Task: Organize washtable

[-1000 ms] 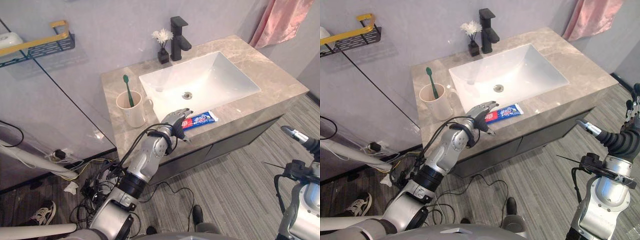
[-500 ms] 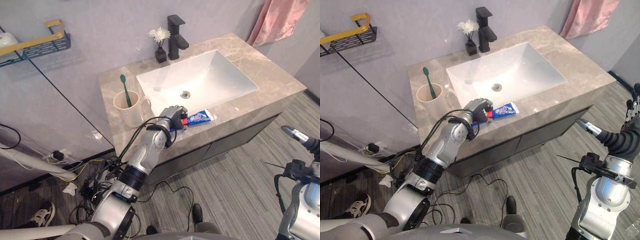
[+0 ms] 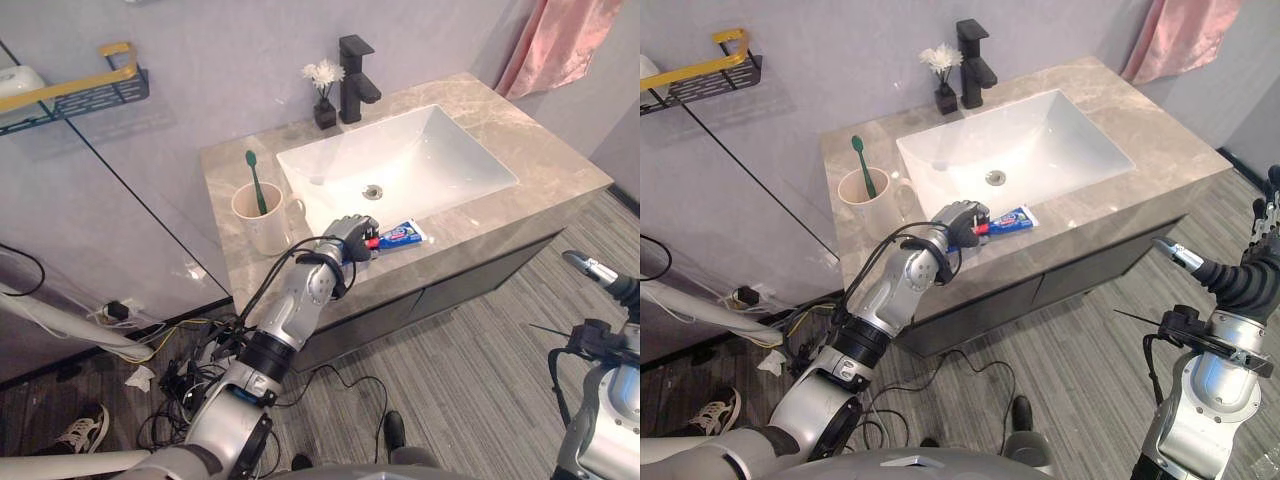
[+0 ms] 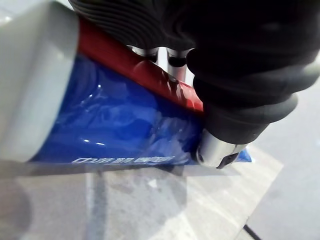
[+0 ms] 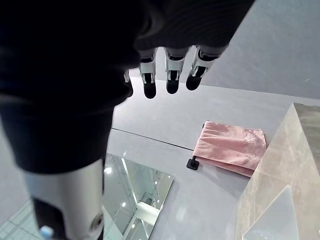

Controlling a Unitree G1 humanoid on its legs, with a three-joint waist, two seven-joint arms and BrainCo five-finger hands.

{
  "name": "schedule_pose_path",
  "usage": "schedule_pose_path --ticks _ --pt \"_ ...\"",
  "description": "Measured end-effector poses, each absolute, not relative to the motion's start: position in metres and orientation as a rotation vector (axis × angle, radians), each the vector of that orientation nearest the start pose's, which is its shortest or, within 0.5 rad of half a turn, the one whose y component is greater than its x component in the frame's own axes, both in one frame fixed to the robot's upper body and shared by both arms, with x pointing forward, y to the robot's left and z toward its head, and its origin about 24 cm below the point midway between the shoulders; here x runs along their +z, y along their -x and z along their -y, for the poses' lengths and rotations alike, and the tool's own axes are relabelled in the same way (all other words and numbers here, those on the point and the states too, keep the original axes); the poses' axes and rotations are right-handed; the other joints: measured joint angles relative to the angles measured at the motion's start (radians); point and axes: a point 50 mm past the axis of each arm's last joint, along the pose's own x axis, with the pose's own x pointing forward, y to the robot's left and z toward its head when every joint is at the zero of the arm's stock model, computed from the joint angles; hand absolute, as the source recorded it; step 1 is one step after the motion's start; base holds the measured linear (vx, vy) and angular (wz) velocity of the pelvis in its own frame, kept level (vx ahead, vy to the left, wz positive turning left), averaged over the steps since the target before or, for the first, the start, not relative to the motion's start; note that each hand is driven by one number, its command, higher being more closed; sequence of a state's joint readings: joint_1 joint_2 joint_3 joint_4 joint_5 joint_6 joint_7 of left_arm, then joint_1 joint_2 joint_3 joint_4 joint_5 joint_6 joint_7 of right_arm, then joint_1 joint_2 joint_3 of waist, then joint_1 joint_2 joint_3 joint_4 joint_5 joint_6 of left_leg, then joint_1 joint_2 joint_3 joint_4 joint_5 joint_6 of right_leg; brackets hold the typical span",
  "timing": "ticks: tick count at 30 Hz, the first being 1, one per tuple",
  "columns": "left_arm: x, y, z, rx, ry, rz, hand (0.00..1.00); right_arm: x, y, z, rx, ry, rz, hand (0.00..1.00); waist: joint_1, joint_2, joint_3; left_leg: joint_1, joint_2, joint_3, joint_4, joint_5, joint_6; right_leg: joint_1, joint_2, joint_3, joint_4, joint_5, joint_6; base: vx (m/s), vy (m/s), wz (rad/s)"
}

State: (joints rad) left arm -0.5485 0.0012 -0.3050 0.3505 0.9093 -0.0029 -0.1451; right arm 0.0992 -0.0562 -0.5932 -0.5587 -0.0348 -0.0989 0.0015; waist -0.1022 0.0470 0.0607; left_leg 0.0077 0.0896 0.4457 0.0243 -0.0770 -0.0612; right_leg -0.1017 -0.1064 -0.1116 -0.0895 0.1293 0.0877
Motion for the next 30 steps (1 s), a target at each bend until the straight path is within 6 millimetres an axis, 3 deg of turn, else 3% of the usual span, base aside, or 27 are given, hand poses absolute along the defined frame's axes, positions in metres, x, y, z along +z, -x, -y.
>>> schedule_pose_path --ticks 7,22,30 --pt "0.097 -0.32 -0.033 -0.447 -1.055 0.305 1.0 0.166 -0.17 0.276 -0.568 0.301 0.554 0.0 0.0 -0.001 0.0 -0.001 0.0 -0.011 0.0 0.002 0.001 0.002 -0.001 -0.01 0.0 0.0 0.0 0.0 -0.001 0.04" --pt "0.08 -0.284 -0.037 -0.443 -0.891 0.336 1.0 0.164 -0.165 0.277 -0.597 0.309 0.565 0.0 0.002 -0.001 0.0 0.005 0.0 -0.021 0.009 0.002 0.001 0.017 -0.003 -0.02 -0.001 0.0 0.0 0.0 0.0 0.01" --pt "0.087 -0.276 -0.035 -0.442 -0.8 0.372 1.0 0.161 -0.159 0.278 -0.611 0.323 0.557 0.0 0.001 -0.001 0.0 0.006 0.0 -0.029 0.013 0.002 0.001 0.025 -0.005 -0.028 -0.001 0.0 0.0 0.0 0.0 0.02"
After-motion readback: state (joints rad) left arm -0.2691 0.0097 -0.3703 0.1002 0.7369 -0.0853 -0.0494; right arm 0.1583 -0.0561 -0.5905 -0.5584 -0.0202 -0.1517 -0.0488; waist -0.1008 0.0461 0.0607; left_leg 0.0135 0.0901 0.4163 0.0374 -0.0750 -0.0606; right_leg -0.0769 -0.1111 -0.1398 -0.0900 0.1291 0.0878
